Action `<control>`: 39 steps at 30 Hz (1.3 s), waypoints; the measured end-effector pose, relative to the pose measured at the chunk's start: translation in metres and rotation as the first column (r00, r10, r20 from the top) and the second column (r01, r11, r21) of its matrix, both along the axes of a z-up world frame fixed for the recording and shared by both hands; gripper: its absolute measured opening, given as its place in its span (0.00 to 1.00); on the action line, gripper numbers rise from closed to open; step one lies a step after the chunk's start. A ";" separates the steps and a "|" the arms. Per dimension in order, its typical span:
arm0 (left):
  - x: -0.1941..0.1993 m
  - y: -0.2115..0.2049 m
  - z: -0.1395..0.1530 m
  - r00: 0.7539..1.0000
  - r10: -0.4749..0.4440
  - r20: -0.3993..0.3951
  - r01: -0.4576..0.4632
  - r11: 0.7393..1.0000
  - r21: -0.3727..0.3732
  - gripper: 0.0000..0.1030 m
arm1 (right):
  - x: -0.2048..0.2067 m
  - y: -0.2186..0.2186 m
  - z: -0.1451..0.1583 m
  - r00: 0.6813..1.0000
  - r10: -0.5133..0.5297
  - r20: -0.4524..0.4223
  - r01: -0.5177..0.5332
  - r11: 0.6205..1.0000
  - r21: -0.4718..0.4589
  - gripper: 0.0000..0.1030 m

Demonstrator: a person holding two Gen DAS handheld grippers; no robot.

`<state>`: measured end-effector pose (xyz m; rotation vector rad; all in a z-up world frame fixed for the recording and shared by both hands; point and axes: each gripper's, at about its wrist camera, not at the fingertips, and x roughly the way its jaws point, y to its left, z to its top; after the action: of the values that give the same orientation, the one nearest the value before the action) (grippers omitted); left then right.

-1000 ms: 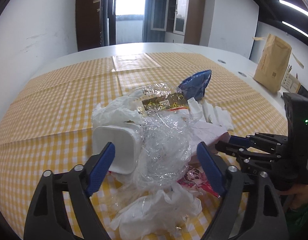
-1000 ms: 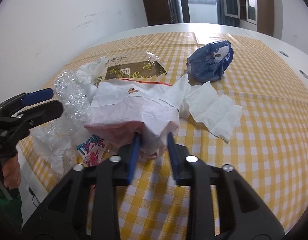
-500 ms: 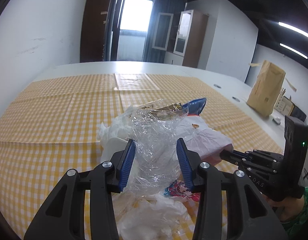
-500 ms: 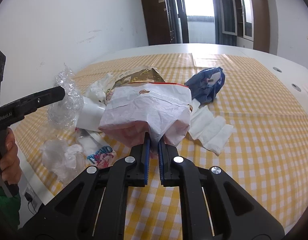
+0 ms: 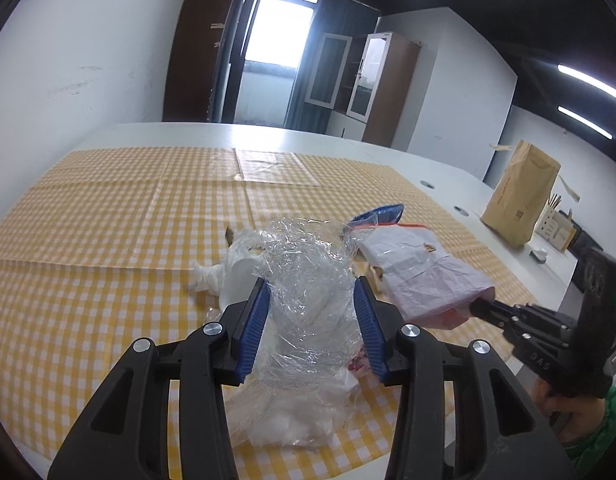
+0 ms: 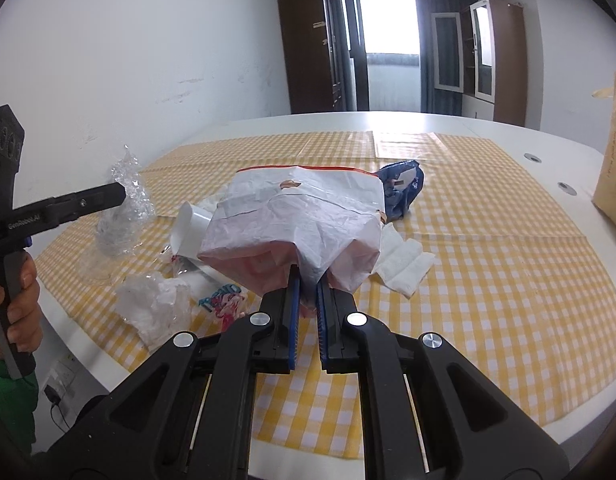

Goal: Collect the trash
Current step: 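Lift the paper bag with the right gripper while the left gripper carries the plastic wrap toward the wastebasket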

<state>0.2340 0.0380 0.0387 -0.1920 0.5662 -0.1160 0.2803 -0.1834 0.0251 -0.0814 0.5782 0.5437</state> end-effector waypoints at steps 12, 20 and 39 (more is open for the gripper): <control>-0.026 0.026 -0.004 1.000 0.010 0.003 -0.010 0.994 -0.113 0.42 | -0.029 0.000 0.006 1.000 0.013 0.021 -0.013 1.000 -0.008 0.07; -0.066 0.033 0.014 0.999 0.013 0.046 -0.007 0.991 -0.137 0.42 | -0.067 0.004 0.017 0.997 0.053 0.061 -0.053 0.999 0.002 0.07; -0.214 0.013 0.001 0.993 0.017 0.119 -0.008 0.997 -0.075 0.42 | -0.199 -0.012 -0.007 0.981 0.178 0.076 -0.179 0.984 0.008 0.07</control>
<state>0.0202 0.0507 0.0401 -0.2593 0.4416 -0.1355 0.0810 -0.1950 0.0186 -0.1401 0.4956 0.7164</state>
